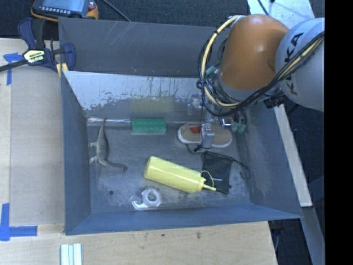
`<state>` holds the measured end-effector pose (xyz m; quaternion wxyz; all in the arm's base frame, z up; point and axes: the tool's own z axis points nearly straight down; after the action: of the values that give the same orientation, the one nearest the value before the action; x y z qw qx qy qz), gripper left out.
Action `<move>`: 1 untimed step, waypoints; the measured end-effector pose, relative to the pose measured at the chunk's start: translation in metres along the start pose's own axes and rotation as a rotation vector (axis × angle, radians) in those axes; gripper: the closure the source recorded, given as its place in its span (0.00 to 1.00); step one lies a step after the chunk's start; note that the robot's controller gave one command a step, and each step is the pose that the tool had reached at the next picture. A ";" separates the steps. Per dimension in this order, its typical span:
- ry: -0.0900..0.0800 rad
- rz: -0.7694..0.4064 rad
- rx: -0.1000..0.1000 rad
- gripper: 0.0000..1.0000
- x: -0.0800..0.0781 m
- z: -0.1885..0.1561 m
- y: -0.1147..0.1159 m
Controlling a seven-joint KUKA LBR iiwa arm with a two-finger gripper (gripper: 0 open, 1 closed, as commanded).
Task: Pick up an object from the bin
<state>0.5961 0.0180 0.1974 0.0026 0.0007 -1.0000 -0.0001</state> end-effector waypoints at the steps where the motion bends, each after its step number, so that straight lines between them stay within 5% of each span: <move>1: -0.009 0.001 0.000 0.00 -0.002 -0.005 0.000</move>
Offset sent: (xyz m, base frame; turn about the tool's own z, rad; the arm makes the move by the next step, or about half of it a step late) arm 0.0295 -0.0638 -0.1274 0.0409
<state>0.5977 0.0179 0.2025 -0.0018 0.0004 -1.0000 -0.0002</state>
